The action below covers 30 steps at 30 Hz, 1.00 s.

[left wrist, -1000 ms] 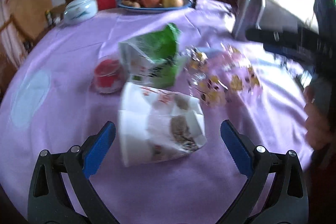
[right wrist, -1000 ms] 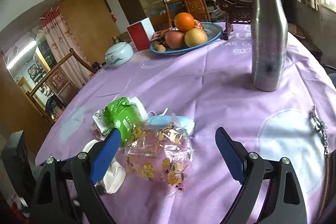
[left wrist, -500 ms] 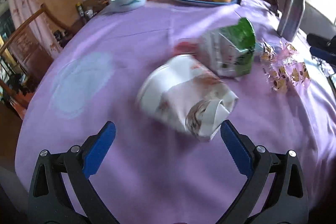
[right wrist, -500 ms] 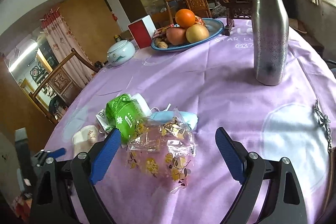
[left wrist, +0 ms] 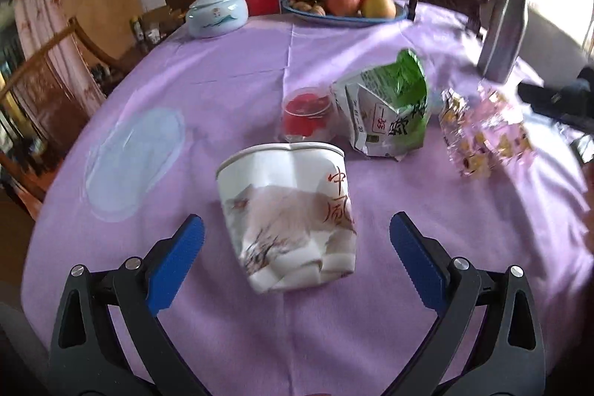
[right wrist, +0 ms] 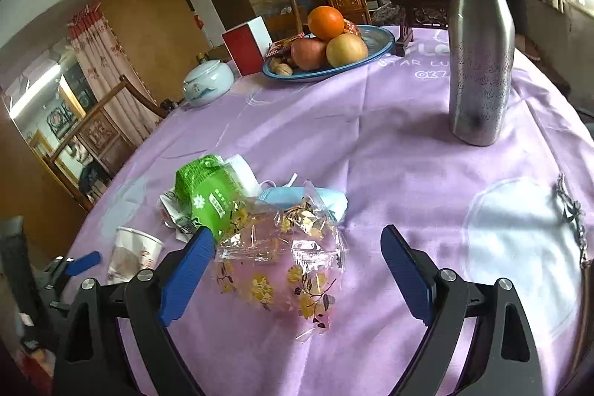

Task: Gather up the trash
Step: 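Grasp the white paper cup with the left tool while the right tool grasps the clear floral bag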

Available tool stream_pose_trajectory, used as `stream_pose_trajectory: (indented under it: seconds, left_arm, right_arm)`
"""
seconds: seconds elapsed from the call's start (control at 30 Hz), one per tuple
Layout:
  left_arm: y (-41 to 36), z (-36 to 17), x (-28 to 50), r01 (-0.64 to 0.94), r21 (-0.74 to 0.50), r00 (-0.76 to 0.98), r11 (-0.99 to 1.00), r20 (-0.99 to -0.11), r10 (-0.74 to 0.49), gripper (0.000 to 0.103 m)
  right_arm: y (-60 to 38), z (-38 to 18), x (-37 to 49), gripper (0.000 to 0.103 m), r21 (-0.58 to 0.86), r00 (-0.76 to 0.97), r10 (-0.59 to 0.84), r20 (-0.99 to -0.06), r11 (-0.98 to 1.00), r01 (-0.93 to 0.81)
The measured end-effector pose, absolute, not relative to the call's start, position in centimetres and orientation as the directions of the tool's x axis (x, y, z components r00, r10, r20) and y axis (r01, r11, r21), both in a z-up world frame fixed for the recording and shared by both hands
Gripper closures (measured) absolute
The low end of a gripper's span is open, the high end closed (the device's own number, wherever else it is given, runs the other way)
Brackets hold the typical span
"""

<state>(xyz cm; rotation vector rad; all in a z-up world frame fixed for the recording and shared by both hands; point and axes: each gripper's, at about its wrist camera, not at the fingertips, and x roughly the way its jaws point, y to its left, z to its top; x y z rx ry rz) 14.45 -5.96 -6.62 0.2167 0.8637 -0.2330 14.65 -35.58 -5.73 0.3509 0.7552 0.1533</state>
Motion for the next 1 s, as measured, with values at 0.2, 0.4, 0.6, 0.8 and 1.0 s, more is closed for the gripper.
stream_pose_trajectory:
  seconds: [0.2, 0.4, 0.6, 0.8, 1.0]
  left_arm:
    - [-6.1, -9.6, 17.2, 0.241, 0.098, 0.536, 0.966, -0.843, -0.049, 0.007]
    - [-3.4, -9.2, 18.2, 0.232, -0.103, 0.505, 0.967, -0.837, -0.21, 0.007]
    - [-3.1, -8.4, 17.4, 0.236, -0.15, 0.536, 0.96, -0.804, -0.257, 0.031]
    - [-3.0, -7.8, 16.7, 0.237, -0.151, 0.581, 0.96, -0.769, -0.265, 0.031]
    - [-1.9, -7.6, 16.8, 0.216, -0.21, 0.596, 0.954, -0.745, -0.299, 0.031]
  right_arm:
    - [-36.0, -5.6, 14.7, 0.013, 0.359, 0.725, 0.246, -0.643, 0.933, 0.002]
    - [-36.0, -6.9, 15.6, 0.013, 0.381, 0.68, 0.272, -0.681, 0.924, 0.013]
    - [-34.9, -8.7, 16.4, 0.013, 0.356, 0.628, 0.268, -0.73, 0.934, 0.016]
    - [-34.4, -9.1, 16.5, 0.013, 0.354, 0.613, 0.277, -0.74, 0.935, 0.004]
    - [-33.5, -9.7, 16.6, 0.019, 0.324, 0.6, 0.265, -0.755, 0.946, -0.01]
